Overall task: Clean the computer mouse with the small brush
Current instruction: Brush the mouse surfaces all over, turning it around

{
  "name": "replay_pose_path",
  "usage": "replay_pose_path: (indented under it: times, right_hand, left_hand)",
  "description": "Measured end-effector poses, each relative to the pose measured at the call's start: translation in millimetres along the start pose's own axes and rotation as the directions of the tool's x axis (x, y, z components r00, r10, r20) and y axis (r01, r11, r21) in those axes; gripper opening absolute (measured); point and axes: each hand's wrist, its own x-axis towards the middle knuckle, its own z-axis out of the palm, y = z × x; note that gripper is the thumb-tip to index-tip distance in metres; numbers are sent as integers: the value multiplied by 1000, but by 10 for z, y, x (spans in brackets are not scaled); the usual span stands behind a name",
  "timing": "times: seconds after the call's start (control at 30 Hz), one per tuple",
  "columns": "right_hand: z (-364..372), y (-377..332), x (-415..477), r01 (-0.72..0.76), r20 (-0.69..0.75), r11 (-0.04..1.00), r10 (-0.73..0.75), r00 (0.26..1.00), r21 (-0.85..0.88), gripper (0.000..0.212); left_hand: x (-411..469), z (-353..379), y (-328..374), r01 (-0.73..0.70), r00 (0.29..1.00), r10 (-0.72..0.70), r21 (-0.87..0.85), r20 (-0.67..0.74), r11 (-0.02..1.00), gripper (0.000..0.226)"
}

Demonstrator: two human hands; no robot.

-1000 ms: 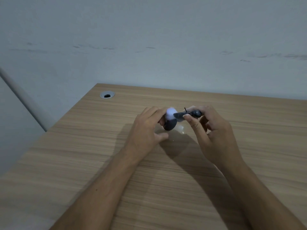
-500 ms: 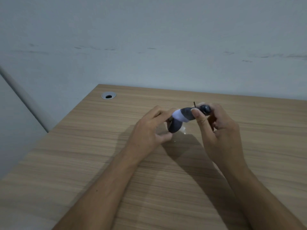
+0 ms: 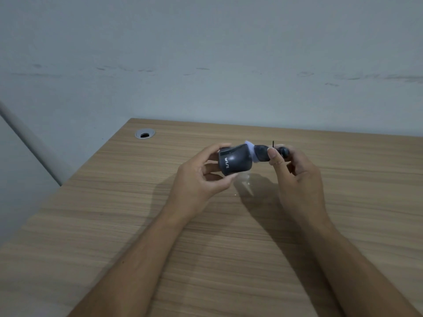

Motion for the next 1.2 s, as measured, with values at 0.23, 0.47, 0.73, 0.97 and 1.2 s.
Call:
replay_pose_path:
  times: [0.23,0.47,0.73,0.97,1.2]
  right_hand:
    - [61,-229,-140,194,114,981,-194,974,6,15]
    - [24,-185,-103,159,44,986,-158,986,-38,16]
    - [16,-147,-65,84,-69,996,-81,994,32,19]
    - [94,-165,-143,242,29,969,-241,970,-45,18]
    - [190,-205,-217,355,171,935,-349,921,-5,15]
  left_hand:
    - [33,-11,-84,145,977,-168,-171,-131,975,50]
    - [37,24,22,330,911,-396,-376,-112,866,30]
    - [42,53,85,507,843,-534,-436,70,744,51]
    - [-1,65,107,500,857,-495,-457,140,736,48]
    - [57,43,163,485,851,-513,-541,111,688,33]
